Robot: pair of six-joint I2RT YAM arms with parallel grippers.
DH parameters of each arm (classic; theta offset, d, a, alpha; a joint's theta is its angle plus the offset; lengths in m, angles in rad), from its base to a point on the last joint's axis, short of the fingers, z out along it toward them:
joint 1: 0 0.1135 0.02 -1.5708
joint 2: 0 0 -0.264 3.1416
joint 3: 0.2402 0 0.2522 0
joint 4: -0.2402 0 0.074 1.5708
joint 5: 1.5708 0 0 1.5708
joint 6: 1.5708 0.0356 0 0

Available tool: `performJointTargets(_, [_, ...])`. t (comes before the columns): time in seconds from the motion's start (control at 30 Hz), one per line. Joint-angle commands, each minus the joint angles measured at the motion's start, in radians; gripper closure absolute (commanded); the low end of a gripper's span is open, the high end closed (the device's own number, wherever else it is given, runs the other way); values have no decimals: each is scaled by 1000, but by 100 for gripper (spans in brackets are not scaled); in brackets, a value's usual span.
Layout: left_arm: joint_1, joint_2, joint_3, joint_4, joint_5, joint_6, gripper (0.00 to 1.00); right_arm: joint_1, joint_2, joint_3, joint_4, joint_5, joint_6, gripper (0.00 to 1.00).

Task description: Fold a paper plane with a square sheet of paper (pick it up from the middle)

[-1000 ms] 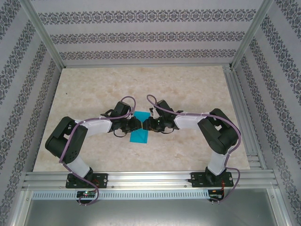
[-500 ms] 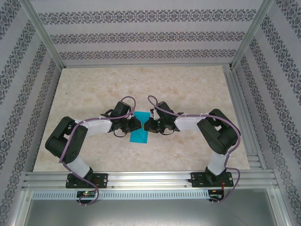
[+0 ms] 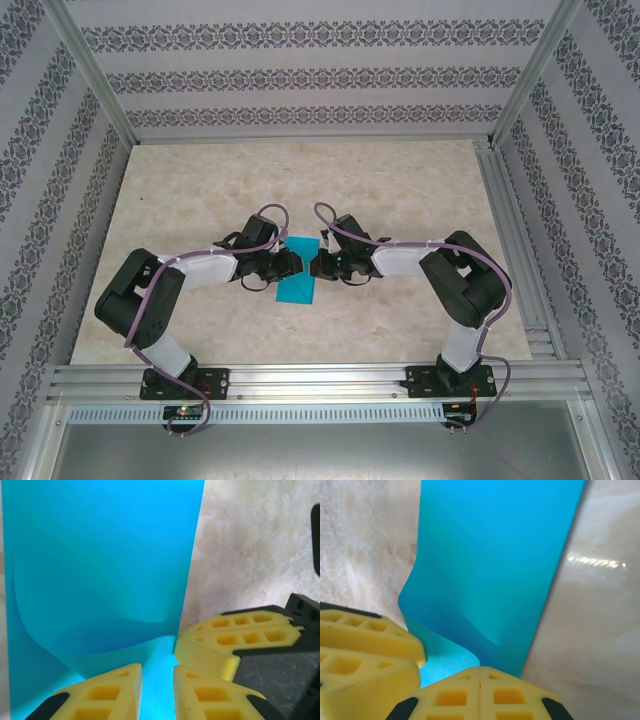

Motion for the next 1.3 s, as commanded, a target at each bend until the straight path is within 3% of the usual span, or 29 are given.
performJointTargets(0.0, [-8,-14,7,38,35,29,75,-8,24,32,-14,36,-42,95])
performJointTargets(0.83, [-18,45,38,-5,4,48,77,-12,38,51,-44,39,-58,92])
performJointTargets(1.27, [-17,-6,19,23,34,38,75,2,15,19,-33,13,-28,92])
